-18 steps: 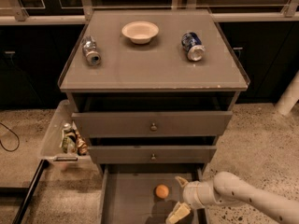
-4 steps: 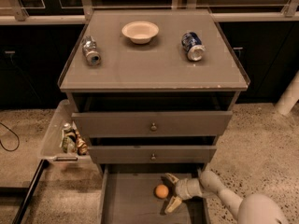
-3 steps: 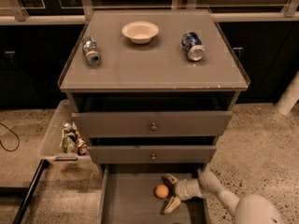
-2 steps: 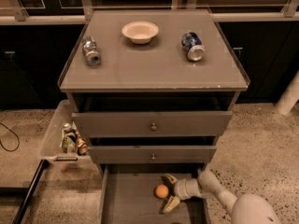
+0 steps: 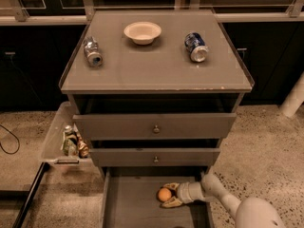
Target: Pick orange from bottom drawer and place on counter
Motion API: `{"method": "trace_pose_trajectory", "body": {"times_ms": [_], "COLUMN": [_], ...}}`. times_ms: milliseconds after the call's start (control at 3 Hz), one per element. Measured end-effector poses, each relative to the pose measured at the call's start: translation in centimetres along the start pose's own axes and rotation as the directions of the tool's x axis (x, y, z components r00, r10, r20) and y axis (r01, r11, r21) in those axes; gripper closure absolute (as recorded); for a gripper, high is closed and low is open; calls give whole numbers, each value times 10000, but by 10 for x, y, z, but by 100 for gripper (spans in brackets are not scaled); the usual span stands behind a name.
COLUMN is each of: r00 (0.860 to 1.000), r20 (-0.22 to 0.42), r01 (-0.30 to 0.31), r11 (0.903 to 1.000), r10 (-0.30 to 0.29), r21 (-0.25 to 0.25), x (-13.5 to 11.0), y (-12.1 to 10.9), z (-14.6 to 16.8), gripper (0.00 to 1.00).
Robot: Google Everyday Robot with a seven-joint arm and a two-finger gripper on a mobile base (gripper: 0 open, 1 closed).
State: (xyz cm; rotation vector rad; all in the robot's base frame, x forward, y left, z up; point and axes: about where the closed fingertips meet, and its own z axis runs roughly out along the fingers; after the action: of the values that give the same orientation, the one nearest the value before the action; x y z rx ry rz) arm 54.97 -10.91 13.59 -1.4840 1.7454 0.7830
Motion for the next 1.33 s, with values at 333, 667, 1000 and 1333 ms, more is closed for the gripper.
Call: {"method": "trace_pose_trajectory", "body": {"times_ms": [333,667,1000,1333], "r00": [10000,10000,9996,9991], "r20": [1,6,196,149], "r01": [-2,-13,-206,369], "r11": [10000,10000,9995,9938], "r10": [2,13,201,-387], "r21": [-1,-4,250,1050], "x": [0,0,-2,-27], "y": [0,1,14,16], "z": [0,0,-13,-56], "gripper": [64,87,100,100]}}
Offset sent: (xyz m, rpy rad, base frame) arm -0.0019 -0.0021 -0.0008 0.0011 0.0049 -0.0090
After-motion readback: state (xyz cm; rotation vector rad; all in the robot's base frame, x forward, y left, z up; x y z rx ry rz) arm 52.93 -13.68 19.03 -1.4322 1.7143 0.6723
